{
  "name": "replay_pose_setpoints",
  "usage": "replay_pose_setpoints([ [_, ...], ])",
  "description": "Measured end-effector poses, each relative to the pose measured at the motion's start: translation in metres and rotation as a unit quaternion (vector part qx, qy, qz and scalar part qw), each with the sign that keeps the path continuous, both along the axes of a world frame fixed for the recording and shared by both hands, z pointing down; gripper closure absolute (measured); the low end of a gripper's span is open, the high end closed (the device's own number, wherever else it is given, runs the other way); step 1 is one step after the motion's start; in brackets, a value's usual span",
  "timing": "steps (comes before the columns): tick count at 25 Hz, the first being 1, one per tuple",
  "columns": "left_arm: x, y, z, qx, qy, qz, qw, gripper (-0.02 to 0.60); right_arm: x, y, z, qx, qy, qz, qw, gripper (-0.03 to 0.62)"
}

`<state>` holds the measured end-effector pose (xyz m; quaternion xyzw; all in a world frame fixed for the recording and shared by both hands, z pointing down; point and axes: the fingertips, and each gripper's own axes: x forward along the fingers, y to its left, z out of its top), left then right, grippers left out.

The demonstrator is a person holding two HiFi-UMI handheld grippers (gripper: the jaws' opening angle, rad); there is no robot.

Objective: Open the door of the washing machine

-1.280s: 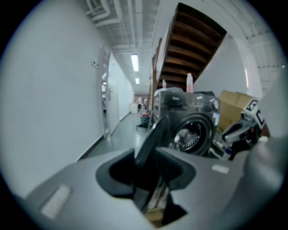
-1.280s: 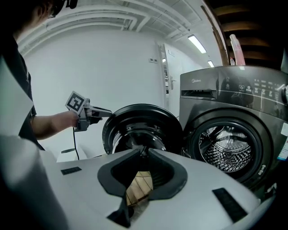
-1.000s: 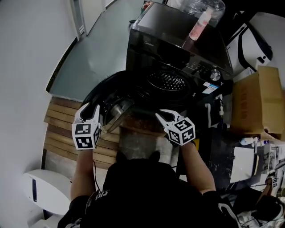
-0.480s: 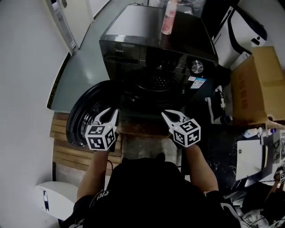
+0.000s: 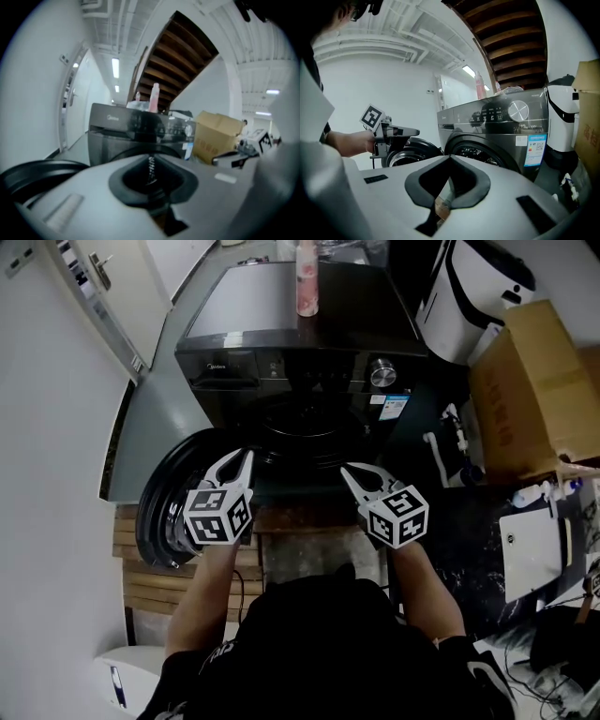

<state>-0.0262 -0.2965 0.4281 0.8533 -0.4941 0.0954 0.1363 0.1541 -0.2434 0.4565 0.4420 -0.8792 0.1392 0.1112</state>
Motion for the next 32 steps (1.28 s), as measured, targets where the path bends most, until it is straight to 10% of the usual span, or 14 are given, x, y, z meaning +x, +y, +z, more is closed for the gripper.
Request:
replay_pose_setpoints([
  [21,-0.016,-0.014,-0.099,0.107,0.012,-0.015,0.9941,0.571,0.002,0.005,-0.133,0.17,-0.016,0.03,0.985,0.603],
  [32,-0.036,-0.01,-0.061,0.091,0.006,-0.029,0.9954,0.572,0.018,0.0,-0.091,0.156,-0.003,0.055,0.986,0.603],
])
